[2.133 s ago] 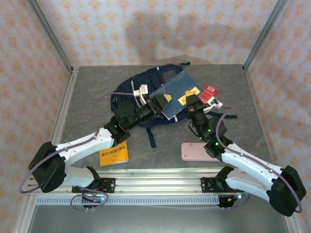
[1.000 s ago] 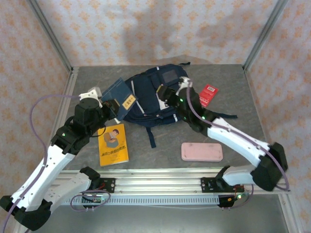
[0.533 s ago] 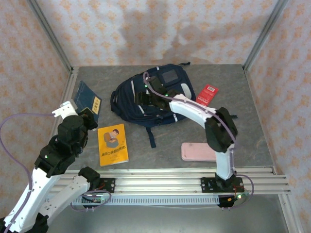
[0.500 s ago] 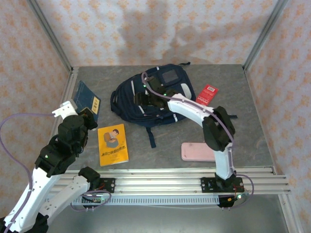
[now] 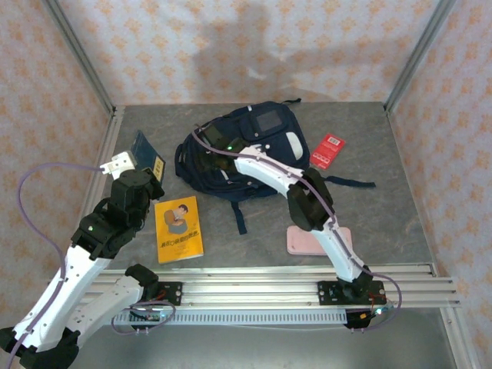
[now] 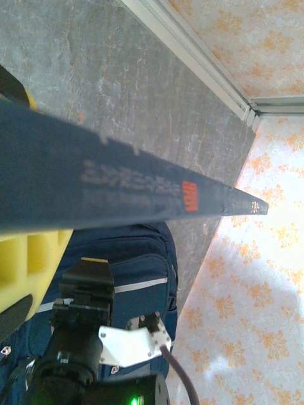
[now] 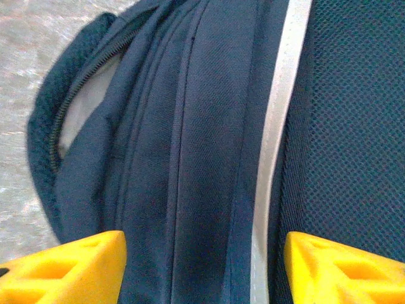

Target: Pack the student bag

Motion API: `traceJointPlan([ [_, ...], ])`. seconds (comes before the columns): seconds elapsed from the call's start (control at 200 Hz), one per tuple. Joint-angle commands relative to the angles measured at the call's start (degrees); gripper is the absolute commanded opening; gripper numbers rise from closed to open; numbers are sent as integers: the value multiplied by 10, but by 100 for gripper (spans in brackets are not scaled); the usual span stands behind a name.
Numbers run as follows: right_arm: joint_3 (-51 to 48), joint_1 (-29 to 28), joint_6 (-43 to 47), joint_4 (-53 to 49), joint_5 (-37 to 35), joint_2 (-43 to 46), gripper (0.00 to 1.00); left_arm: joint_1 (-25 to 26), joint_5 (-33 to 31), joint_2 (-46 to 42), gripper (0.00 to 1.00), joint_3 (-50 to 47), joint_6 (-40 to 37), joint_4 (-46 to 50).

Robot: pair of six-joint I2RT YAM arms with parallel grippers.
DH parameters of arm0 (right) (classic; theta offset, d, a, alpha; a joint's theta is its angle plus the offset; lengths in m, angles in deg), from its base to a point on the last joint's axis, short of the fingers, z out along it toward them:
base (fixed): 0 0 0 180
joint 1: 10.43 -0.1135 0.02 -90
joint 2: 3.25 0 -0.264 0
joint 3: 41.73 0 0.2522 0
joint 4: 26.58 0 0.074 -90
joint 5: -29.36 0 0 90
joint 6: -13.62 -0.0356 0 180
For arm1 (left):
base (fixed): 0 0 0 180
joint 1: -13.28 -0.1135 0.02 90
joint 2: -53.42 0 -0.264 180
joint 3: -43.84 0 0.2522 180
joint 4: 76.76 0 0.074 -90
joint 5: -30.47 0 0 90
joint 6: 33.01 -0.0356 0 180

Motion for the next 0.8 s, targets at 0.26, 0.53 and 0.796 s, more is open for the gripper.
traceJointPlan([
  [0.26,23,-22,46,-46,-166,-31,0,-7,-11,-6,0,13,13,-10],
  [0.53,-25,9,73,-33,-3,102,0,-7,29,-1,1,29,-12,-10],
  [0.796,-94,95,69,-60,218,236,0,-7,124,10,0,26,-3,-49],
])
